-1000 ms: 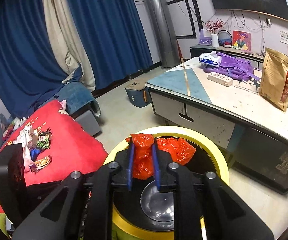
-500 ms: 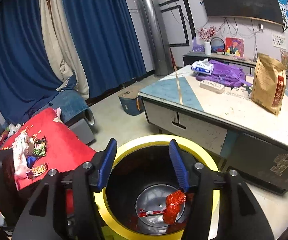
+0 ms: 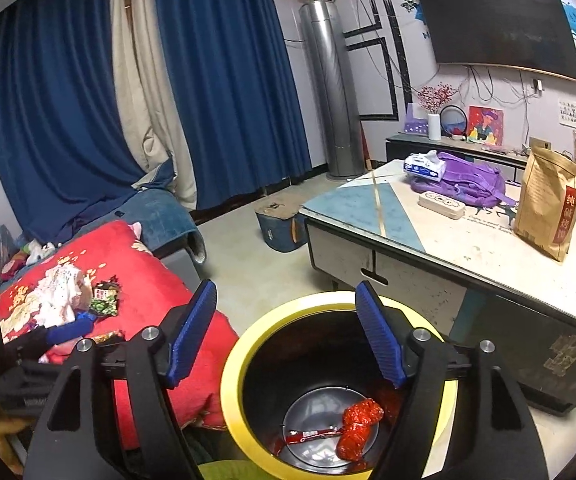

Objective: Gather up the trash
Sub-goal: 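Move both open tools back over the bed toward the remaining trash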

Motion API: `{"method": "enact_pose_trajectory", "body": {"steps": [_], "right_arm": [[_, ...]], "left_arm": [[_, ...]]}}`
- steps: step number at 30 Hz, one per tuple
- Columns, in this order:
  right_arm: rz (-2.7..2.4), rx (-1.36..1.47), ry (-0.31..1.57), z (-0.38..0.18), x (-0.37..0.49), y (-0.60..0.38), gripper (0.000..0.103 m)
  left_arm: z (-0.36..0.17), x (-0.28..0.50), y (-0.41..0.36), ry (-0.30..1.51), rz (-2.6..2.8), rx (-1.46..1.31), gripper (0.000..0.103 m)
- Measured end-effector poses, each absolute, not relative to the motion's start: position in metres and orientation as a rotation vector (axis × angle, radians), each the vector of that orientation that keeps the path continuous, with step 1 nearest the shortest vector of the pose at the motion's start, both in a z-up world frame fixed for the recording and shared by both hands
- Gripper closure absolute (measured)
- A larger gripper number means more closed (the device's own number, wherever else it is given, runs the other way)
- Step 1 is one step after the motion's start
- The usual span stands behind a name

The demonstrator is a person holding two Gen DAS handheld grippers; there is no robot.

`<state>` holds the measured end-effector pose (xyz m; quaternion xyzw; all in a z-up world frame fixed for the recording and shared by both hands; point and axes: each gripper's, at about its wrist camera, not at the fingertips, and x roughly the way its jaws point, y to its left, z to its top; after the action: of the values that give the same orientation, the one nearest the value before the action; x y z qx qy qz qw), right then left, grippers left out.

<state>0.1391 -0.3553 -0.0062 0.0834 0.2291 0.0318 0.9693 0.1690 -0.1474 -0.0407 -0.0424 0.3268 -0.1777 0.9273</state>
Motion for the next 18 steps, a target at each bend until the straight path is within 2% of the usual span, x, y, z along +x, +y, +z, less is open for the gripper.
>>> {"method": "enact_pose_trajectory", "body": {"steps": [18], "right_arm": [[0.293,0.048,0.440,-0.002,0.116,-0.267,0.024]], "left_arm": [[-0.013,0.157,-0.064,0.545,-0.167,-0.136,0.011]]}}
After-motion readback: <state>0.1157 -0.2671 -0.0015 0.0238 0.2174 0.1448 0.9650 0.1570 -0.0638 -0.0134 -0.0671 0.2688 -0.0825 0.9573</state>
